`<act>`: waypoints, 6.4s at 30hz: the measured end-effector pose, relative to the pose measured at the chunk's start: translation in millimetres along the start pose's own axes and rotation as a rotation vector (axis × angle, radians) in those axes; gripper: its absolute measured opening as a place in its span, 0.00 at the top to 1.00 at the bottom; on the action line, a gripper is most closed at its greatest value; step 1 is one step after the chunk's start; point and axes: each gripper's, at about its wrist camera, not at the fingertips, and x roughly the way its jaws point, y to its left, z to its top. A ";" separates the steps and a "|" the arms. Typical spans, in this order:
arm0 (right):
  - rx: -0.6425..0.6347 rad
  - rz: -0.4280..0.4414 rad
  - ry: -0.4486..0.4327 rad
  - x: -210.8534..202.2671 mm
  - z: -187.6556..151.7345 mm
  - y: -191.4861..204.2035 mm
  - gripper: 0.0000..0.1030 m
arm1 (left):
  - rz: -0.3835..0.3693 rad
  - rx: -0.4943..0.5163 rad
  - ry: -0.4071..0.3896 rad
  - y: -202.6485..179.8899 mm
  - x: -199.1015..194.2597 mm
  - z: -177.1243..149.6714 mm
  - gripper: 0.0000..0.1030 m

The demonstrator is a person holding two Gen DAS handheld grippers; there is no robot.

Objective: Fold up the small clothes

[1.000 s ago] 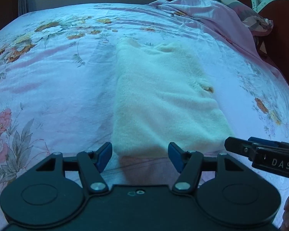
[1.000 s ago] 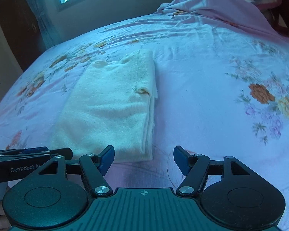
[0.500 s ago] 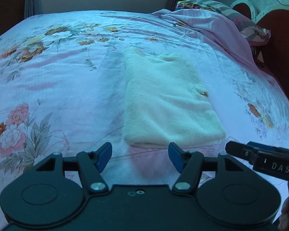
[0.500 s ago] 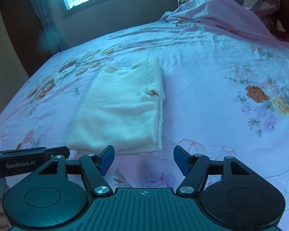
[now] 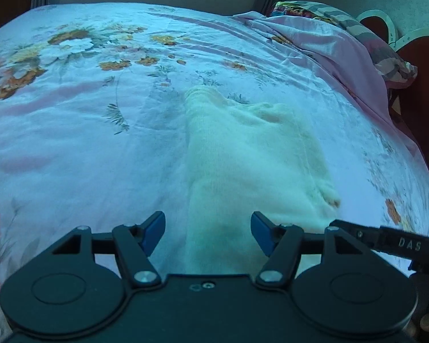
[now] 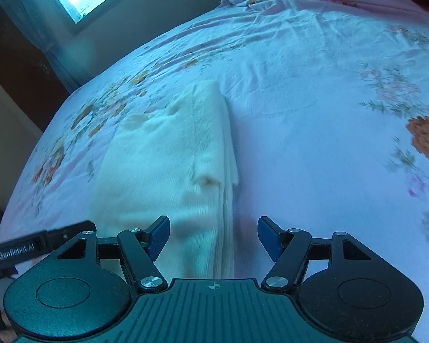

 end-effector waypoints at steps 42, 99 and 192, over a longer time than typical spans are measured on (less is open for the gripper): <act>0.021 0.180 -0.023 38.3 37.7 43.1 0.72 | -0.018 0.101 -0.059 -26.8 14.4 17.3 0.71; -0.026 0.193 0.118 140.3 33.9 136.9 0.53 | 0.060 -0.167 -0.032 148.0 0.8 52.5 0.50; -0.325 0.187 -0.429 -305.9 -176.9 115.4 0.00 | 0.312 0.145 -0.399 -75.0 -326.0 -163.2 0.01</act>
